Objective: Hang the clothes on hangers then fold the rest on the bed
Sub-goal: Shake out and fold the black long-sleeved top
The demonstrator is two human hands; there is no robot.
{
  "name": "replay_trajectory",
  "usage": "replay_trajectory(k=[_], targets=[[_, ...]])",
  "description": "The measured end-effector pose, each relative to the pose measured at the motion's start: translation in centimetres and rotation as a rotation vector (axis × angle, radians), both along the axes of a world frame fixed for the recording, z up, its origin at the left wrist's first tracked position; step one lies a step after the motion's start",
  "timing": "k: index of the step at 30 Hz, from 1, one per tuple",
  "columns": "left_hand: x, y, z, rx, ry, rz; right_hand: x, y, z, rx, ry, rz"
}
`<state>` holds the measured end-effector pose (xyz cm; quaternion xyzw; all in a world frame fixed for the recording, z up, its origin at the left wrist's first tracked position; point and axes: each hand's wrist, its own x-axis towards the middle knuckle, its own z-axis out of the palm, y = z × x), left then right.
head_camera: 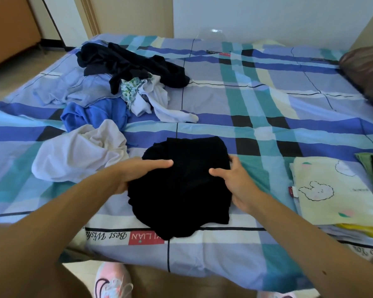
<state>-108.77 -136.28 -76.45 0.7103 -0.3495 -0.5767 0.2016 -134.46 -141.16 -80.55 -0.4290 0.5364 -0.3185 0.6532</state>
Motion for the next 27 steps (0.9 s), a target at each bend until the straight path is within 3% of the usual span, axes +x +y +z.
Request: replay_trajectory(k=[3,6,11,21,27], targets=[[-2.5,0.5,-1.0,-0.165,0.070,0.108,-0.2,0.4,0.8,-0.169,0.144,0.116],[-4.4,0.3,-1.5,-0.346,0.052,0.196,-1.0,1.1,2.6,-0.309,0.153,0.220],[-9.6,-0.6,2.0,-0.529,0.094,0.158,-5.9,1.0,7.7,-0.426,0.223,0.169],[-34.2,-6.5,10.8,-0.609,0.492,-0.092,-30.5,0.6,19.2,-0.468,0.290,-0.191],[-48.6,-10.9,11.9,-0.438,0.545,-0.274,-45.1,0.7,20.0,-0.393,0.380,-0.380]])
